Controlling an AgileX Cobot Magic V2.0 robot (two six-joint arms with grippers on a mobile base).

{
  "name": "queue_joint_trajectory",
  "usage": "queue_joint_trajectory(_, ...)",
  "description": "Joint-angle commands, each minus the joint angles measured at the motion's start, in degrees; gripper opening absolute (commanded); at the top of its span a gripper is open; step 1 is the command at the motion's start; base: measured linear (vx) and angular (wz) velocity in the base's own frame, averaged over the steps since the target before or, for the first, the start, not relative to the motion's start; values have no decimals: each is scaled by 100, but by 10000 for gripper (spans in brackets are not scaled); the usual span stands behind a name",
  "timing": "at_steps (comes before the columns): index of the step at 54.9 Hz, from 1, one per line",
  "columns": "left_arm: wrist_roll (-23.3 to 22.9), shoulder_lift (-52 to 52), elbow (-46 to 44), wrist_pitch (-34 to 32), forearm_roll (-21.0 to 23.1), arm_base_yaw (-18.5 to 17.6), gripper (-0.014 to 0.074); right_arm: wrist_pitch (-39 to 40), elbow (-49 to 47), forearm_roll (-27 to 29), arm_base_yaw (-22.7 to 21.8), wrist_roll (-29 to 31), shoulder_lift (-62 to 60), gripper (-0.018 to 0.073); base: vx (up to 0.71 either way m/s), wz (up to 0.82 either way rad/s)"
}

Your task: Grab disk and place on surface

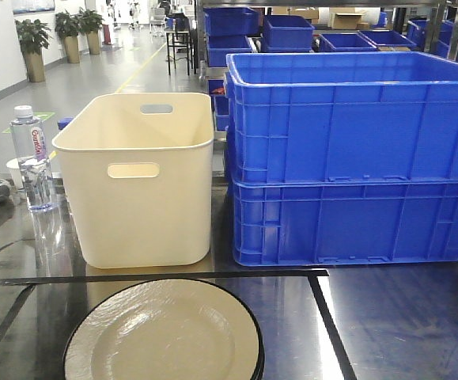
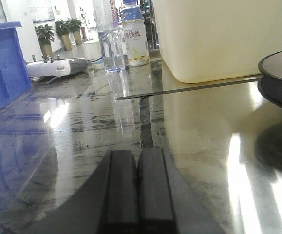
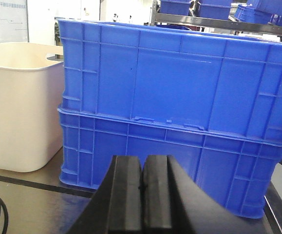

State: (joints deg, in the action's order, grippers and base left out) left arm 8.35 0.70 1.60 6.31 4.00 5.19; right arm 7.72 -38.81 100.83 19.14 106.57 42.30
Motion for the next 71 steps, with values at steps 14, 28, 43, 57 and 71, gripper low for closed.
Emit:
queue_joint_trajectory(14,-56,84,142,-510,13,-39,-1,-148,-186,129,8,40,-28,-9,0,0)
queue_joint_trajectory(28,-56,84,142,-510,13,-39,-1,-148,-185,129,8,49,-28,-9,0,0)
queue_joint_trajectory(43,-56,84,142,-510,13,-39,-1,-464,-185,129,8,-209,-28,-9,0,0)
queue_joint_trajectory(57,-56,84,142,-510,13,-39,-1,-981,-185,-4029,8,-4154,143,-9,0,0)
queue_joint_trajectory(71,-56,84,142,-510,13,-39,-1,-1413,-185,-9926,8,-10296,144,-9,0,0)
